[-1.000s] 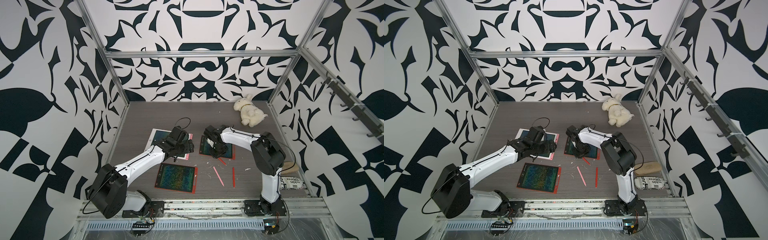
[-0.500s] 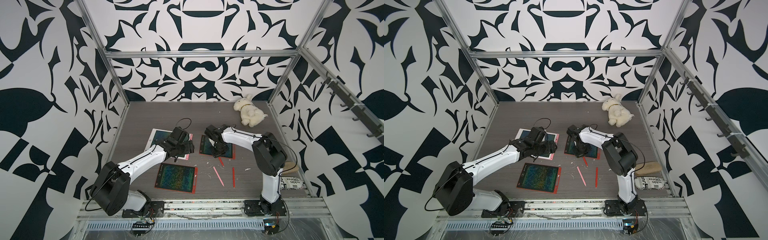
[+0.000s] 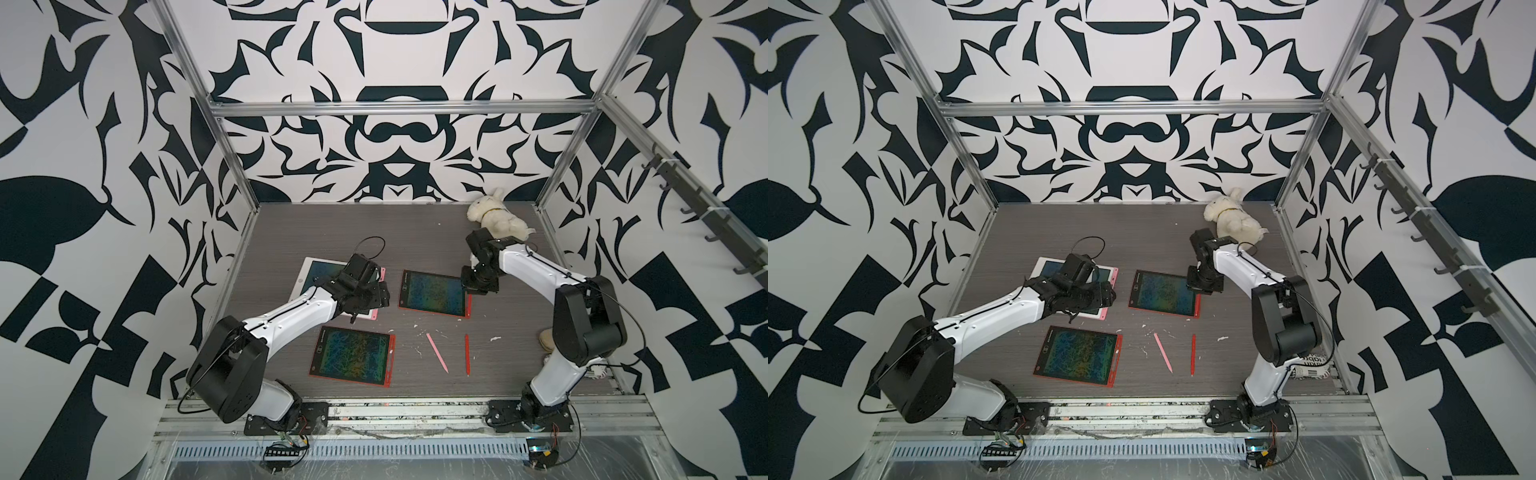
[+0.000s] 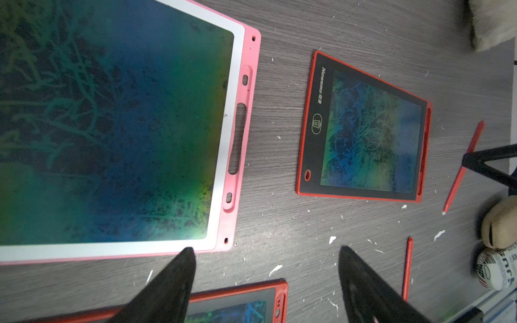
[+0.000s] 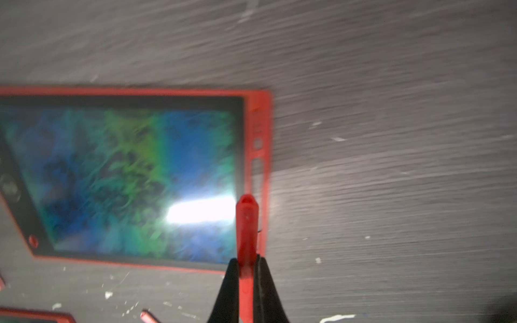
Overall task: Place the stylus back onto the writing tablet
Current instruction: Place the stylus on the writing tablet.
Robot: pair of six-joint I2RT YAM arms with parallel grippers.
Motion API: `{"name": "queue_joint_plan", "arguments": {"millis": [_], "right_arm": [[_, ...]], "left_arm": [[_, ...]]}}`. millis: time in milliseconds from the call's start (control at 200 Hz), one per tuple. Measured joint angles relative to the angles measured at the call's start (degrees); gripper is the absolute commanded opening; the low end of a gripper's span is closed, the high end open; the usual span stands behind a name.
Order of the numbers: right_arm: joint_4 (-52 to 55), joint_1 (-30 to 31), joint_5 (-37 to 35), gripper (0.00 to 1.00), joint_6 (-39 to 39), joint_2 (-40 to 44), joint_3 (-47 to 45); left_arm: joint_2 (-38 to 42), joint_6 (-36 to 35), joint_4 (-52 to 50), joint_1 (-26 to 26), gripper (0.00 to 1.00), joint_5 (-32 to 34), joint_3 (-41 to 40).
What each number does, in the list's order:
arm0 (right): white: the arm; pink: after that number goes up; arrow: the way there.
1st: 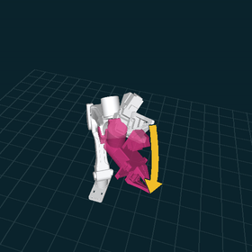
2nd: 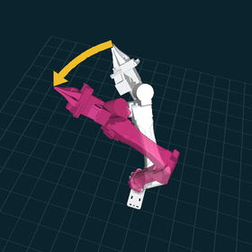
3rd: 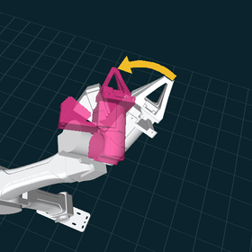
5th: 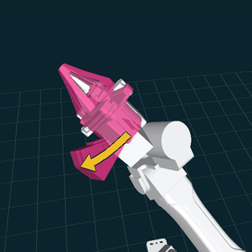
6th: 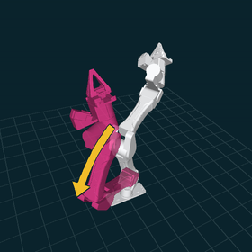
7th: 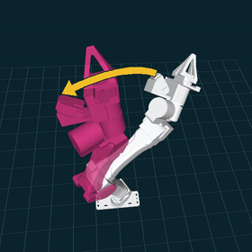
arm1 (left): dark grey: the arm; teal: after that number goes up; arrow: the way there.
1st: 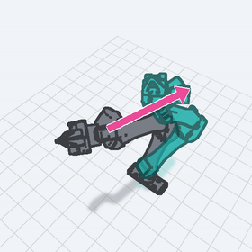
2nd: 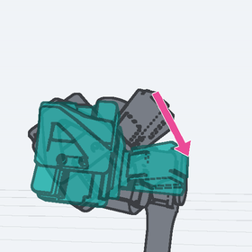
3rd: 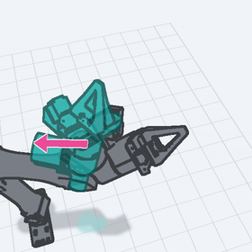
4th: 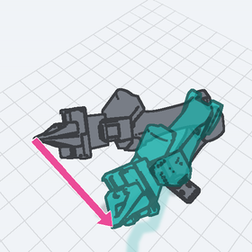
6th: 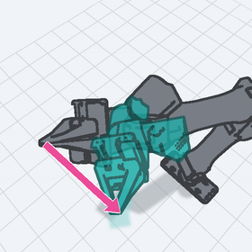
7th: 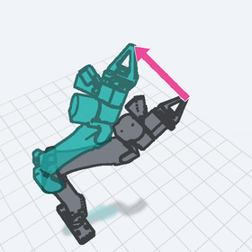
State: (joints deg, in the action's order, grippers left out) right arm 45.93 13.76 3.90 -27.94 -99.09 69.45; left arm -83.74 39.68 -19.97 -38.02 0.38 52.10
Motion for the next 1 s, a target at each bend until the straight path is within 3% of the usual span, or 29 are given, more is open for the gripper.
{"name": "queue_joint_plan", "arguments": {"millis": [130, 500, 1000], "right_arm": [[-1.05, -3.61, 0.87, 0.00, -1.86, -0.96, -1.46], [-5.09, -3.58, 3.98, 0.00, -3.34, -3.78, -1.57], [-6.03, -1.73, 4.52, 0.00, 2.25, -6.84, -0.04]], "left_arm": [[-1.05, -0.37, -0.02, 0.00, 0.82, -0.61, 0.96], [-1.77, -1.07, -0.09, 0.00, 0.82, -1.84, 2.10], [-3.89, -1.14, -0.52, 0.00, 0.82, -3.02, 3.06]]}}
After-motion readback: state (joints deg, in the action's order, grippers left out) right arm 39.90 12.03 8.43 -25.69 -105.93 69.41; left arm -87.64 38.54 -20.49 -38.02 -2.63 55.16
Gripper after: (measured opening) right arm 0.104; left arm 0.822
